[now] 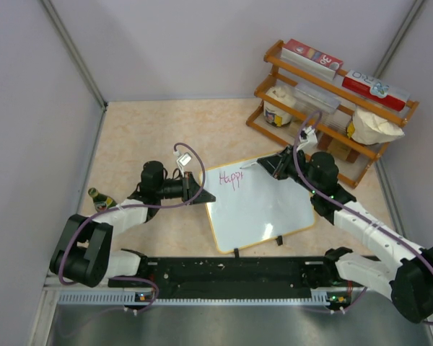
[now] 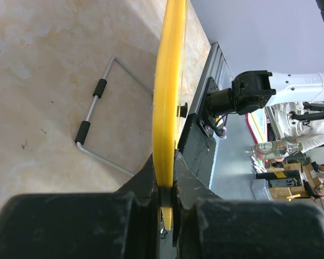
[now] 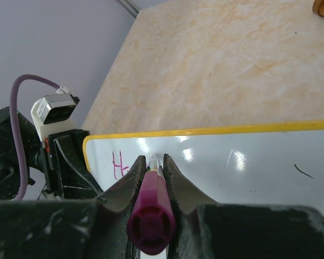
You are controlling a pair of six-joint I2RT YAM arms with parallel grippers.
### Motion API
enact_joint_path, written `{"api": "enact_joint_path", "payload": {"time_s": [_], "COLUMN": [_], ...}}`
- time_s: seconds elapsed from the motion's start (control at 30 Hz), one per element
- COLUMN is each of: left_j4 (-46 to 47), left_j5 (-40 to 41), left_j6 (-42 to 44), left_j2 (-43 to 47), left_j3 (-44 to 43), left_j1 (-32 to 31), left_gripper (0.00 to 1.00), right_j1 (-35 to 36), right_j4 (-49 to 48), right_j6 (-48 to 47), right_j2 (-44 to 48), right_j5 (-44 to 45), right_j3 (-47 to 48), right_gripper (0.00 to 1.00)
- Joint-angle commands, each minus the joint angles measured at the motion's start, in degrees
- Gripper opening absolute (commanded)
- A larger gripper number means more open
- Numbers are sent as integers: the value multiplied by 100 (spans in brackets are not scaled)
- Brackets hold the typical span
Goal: Write a sentence on the whiteboard
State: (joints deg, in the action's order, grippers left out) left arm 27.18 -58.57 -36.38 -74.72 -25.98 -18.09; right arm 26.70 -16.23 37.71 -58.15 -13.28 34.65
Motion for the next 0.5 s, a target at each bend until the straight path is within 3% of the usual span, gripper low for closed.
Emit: {"api": "enact_joint_path", "payload": {"time_s": [0.0,0.47], "left_j4": [-248,-169], "left_j5": [152,152], "left_j6": [386,360], "left_j2": [45,19], "left_j3": [102,128], "left_j1": [-63,-63], "left_gripper": [0,0], "right_j1": [-68,-59], "right_j4": [-126,85], "right_j6": [-115,-142], "right_j2": [-4,401], "right_j5": [150,212], "right_j3": [94,15], "right_gripper": [0,0]}}
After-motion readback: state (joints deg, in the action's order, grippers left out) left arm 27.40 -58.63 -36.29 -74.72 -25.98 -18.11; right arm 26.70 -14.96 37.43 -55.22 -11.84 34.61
